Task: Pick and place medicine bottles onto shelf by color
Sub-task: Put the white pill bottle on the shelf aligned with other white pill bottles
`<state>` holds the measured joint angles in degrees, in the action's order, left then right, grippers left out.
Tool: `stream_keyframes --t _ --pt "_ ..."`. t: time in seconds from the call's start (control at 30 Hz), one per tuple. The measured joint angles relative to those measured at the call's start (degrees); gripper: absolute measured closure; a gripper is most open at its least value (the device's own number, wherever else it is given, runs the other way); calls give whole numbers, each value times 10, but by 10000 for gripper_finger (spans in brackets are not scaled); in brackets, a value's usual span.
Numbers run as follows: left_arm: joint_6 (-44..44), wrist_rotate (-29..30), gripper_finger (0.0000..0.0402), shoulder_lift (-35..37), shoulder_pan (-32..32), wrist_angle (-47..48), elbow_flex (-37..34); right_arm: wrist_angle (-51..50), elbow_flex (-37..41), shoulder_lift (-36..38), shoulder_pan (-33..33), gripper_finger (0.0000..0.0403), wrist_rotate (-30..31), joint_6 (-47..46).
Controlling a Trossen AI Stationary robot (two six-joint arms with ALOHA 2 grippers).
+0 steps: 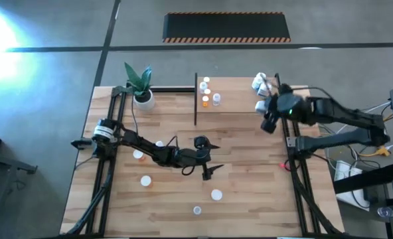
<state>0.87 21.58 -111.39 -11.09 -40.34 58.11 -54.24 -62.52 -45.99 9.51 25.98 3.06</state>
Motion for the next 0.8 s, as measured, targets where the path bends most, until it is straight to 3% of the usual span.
stream_keyframes --t 0.17,0.37,0.63,0.8 --pt "10 -1 52 0 -1 -1 5 2 11 12 133 238 -82 66" --pt "10 -1 52 0 -3 0 5 53 54 -5 241 238 -157 122" --pt "10 -2 52 0 -7 0 5 75 60 -26 291 234 -176 142" --pt "10 -2 52 0 -8 -2 5 79 66 -29 293 162 -175 142"
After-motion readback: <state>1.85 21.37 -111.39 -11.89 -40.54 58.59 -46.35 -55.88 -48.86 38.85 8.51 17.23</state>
